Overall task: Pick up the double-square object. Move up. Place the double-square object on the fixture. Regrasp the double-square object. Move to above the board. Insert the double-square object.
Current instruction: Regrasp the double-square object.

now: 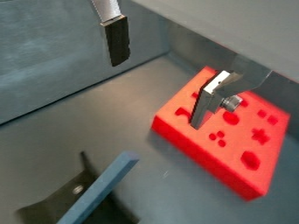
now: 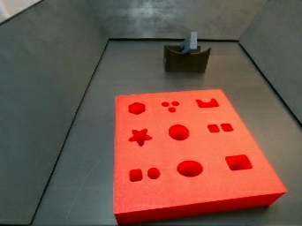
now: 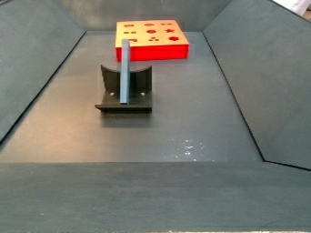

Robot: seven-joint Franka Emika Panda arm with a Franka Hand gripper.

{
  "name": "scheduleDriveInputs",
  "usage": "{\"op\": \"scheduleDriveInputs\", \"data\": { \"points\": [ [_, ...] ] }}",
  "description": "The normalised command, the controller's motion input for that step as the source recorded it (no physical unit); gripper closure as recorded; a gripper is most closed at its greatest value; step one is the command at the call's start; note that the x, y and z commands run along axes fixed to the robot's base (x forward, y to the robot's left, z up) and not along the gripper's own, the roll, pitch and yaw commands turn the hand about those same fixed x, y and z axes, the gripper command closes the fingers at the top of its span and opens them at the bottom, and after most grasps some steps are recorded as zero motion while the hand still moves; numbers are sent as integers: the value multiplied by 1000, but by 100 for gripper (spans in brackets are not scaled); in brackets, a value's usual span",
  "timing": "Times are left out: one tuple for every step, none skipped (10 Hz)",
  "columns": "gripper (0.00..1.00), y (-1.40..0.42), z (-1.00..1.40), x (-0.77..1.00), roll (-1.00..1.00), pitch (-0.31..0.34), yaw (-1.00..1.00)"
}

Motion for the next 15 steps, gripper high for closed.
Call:
{"op": "scheduleDriveInputs", "data": {
  "points": [
    [0,-20,12,6,1000,21,23],
    [0,-20,13,8,1000,22,24],
    [0,-19,12,6,1000,26,26],
    [0,-19,12,11,1000,34,28],
    [0,-21,7,20,1000,41,30],
    [0,-27,0,34,1000,48,33],
    [0,-25,-1,51,1000,61,37],
    [0,-28,-2,62,1000,75,42],
    [0,-31,-2,71,1000,85,46],
    [0,-36,-6,89,1000,109,57],
    [0,-40,-8,102,1000,131,68],
    [0,-46,-7,111,1000,161,89],
    [0,-49,-7,112,1000,183,111],
    [0,-50,-11,112,1000,209,154],
    [0,-52,-10,109,1000,226,184]
  ]
}}
